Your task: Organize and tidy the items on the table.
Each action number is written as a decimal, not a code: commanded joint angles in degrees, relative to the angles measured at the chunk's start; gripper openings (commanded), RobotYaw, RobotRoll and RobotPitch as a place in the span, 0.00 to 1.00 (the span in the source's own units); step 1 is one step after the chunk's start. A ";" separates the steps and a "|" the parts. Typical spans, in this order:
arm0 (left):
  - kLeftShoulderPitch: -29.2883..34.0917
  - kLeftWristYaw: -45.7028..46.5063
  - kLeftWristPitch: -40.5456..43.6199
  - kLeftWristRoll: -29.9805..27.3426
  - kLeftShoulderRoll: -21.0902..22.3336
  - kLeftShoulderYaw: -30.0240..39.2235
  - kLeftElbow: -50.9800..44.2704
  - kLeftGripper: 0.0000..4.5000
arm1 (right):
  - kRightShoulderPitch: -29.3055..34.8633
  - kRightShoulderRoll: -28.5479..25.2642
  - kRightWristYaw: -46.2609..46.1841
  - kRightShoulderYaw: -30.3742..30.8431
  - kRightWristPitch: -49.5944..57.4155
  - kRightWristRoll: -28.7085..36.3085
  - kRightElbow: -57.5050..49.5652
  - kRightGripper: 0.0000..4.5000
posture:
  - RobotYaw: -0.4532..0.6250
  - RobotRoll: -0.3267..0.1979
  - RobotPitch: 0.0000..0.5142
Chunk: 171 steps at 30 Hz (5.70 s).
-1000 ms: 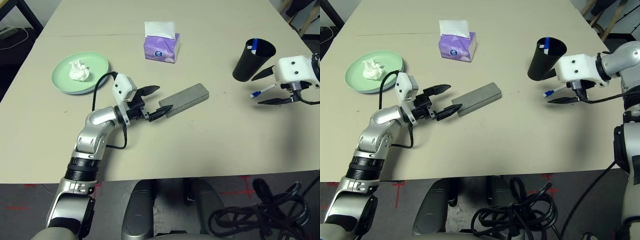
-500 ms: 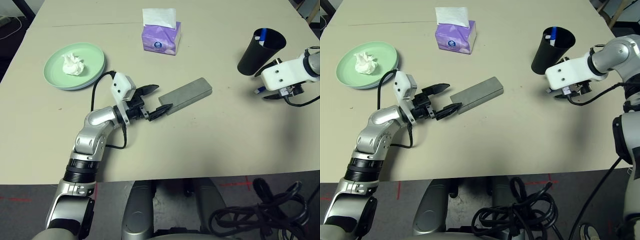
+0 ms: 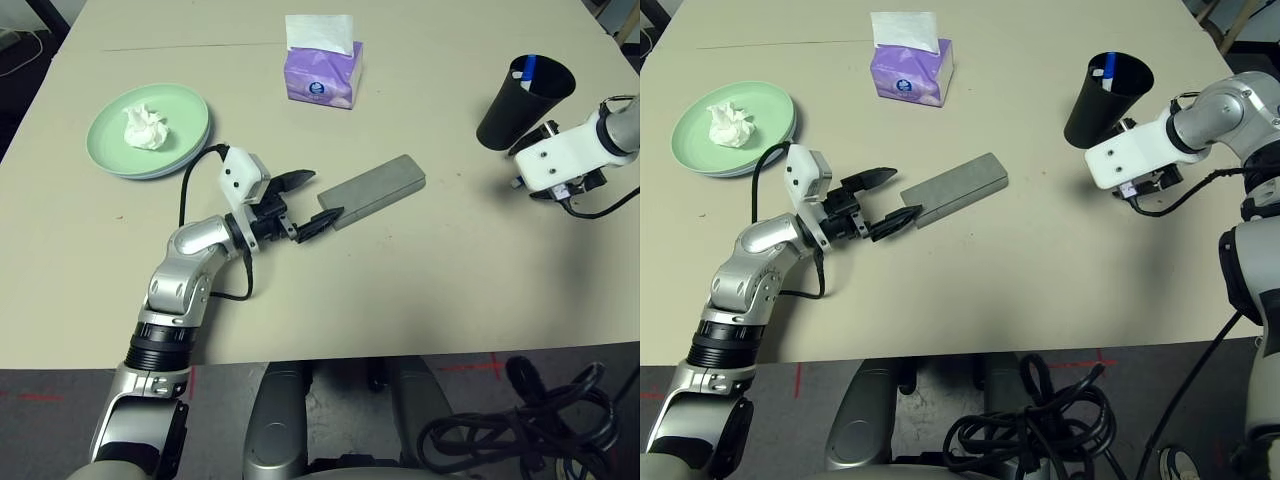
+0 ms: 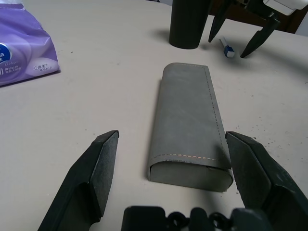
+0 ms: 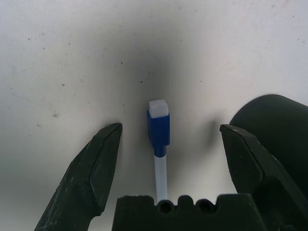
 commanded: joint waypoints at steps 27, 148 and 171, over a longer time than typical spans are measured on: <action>-1.27 0.54 -0.79 -0.26 -0.01 -0.04 0.55 1.00 | -0.36 1.88 15.74 -7.88 6.66 10.05 1.86 0.09 | 0.55 0.62 0.55; -3.37 38.14 -14.39 7.71 -6.51 17.01 19.37 1.00 | 54.62 30.08 -44.70 -48.83 55.31 56.11 -60.85 0.99 | 0.47 0.62 0.19; 0.58 33.63 -28.85 7.04 -1.67 19.72 32.53 1.00 | 52.33 30.38 -43.10 -47.65 43.34 54.64 -50.14 0.99 | 0.50 0.62 0.16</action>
